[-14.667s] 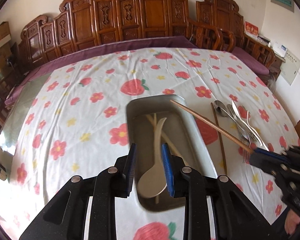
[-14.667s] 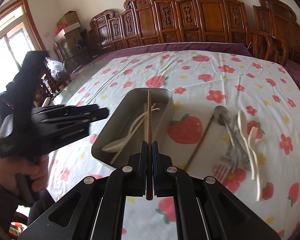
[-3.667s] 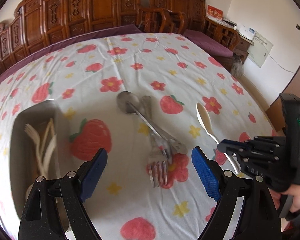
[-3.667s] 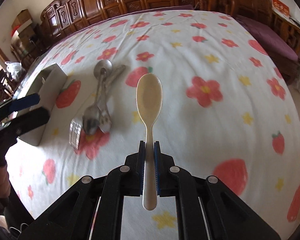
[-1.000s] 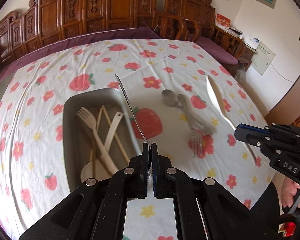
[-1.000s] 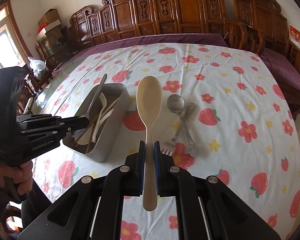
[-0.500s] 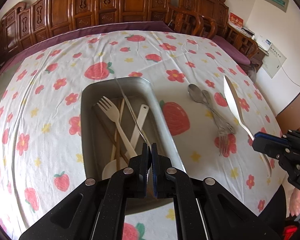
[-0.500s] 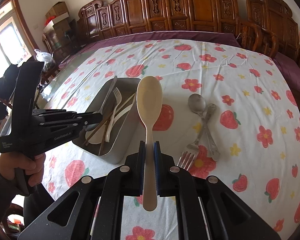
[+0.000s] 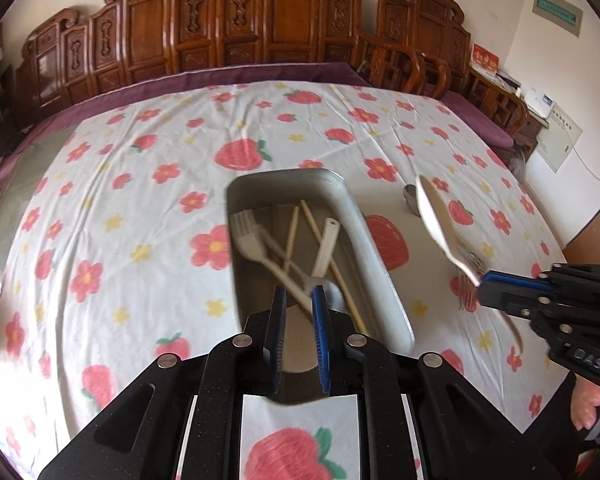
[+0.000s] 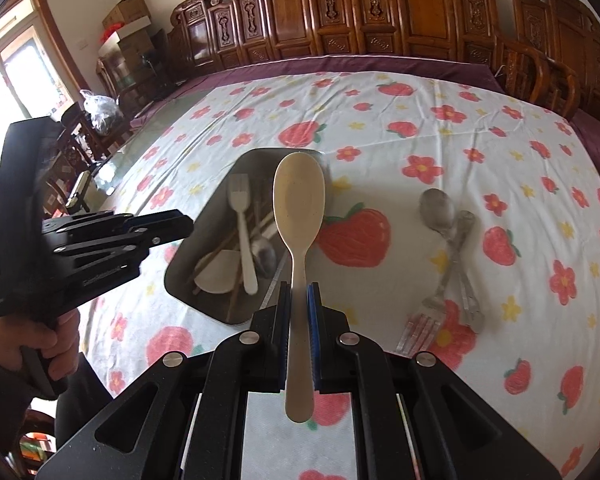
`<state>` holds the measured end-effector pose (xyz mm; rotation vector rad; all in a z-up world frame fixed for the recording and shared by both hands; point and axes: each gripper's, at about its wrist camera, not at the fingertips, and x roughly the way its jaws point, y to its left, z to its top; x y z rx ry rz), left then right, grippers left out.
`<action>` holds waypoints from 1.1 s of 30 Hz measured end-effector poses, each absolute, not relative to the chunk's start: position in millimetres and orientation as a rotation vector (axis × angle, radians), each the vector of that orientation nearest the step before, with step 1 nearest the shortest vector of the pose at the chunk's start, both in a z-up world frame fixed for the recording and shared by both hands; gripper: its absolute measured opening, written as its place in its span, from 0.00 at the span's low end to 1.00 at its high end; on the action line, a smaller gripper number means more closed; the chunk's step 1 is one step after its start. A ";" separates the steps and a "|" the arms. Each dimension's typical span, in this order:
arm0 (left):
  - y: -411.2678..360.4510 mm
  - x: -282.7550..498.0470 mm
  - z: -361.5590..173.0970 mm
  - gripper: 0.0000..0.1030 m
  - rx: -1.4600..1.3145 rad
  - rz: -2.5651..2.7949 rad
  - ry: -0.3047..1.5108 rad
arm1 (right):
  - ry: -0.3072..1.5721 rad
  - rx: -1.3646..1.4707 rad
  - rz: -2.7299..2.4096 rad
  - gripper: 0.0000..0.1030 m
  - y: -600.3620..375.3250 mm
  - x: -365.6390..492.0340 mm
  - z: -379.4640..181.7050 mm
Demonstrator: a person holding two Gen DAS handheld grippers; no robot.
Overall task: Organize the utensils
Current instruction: 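Carry the metal fork into the tray and open the left tool, then lower the white plastic spoon into the tray and open the right tool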
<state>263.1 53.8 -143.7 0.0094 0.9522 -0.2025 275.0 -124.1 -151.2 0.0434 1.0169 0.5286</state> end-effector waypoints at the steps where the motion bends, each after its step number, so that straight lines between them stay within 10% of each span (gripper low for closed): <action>1: 57.1 261.6 -142.0 0.12 0.007 -0.196 0.947 | 1.018 0.042 0.536 0.10 -118.2 276.5 -151.5; 33: 112.9 234.9 -114.1 0.14 -0.045 -0.089 0.871 | 1.005 0.034 0.598 0.10 -37.1 346.4 -154.5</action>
